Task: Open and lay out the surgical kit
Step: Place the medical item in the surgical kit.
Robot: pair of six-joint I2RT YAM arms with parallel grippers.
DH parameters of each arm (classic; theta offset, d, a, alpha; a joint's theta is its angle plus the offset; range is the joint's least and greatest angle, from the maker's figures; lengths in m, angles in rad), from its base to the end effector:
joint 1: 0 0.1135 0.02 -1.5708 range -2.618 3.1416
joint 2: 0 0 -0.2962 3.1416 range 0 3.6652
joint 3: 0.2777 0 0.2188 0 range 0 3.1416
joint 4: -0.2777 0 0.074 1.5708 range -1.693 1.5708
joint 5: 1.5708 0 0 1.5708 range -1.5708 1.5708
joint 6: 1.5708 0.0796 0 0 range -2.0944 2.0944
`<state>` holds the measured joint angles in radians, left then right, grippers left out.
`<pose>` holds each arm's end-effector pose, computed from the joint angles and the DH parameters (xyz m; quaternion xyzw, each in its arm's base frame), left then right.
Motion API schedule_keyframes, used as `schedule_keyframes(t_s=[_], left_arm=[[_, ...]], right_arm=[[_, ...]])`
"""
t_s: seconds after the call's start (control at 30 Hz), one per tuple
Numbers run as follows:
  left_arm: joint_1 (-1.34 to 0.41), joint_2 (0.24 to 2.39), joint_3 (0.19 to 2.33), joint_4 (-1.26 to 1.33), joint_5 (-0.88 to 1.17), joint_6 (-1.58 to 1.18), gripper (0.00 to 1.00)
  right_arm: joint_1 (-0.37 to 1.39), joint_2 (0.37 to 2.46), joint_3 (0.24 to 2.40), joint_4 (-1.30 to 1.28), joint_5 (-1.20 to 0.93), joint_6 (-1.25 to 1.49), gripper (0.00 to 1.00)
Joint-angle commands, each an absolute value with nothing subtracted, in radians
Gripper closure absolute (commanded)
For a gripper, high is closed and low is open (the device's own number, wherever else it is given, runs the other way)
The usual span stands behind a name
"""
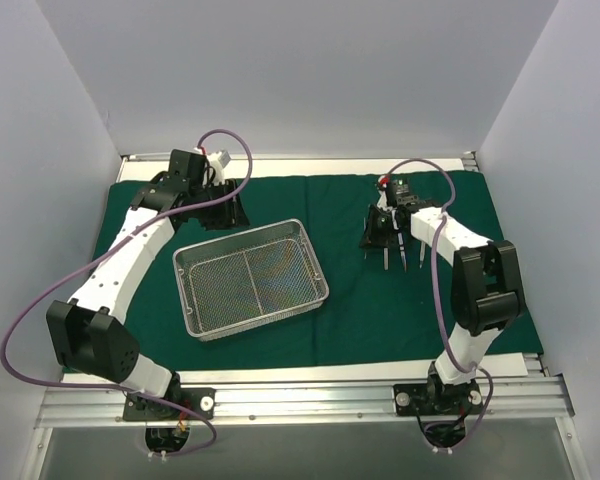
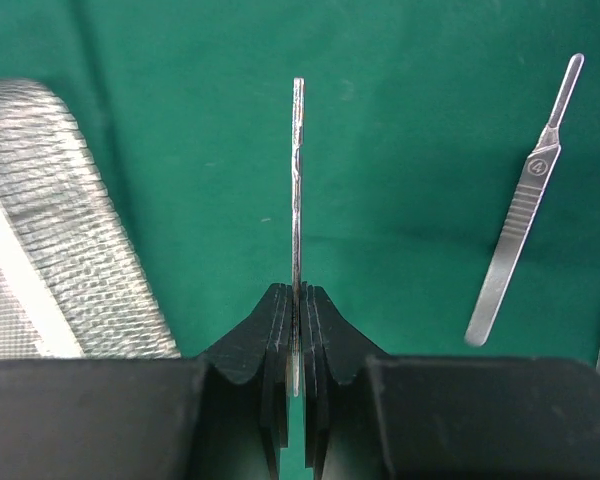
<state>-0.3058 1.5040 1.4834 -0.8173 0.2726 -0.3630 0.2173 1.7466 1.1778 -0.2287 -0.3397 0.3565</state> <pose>0.2917 -0.1146 0.3527 0.0222 0.9260 -0.2363 0.2937 0.3707 0.1090 0.2357 -0.0001 0.9151 0.2553 0.3122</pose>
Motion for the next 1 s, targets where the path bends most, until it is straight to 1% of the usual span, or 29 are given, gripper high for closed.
schedule_keyframes(t_s=[0.0, 0.7, 0.97], left_arm=[[-0.304, 1.517, 1.511, -0.802, 0.314, -0.336, 0.48], [-0.302, 1.615, 1.543, -0.785, 0.373, -0.342, 0.48], [-0.301, 1.618, 1.542, -0.779, 0.38, -0.344, 0.48]], right_arm=[[0.204, 1.798, 1.181, -0.23, -0.305, 0.308, 1.0], [0.163, 1.893, 1.167, -0.224, -0.308, 0.265, 1.0], [0.161, 1.907, 1.16, -0.219, -0.299, 0.276, 0.94]])
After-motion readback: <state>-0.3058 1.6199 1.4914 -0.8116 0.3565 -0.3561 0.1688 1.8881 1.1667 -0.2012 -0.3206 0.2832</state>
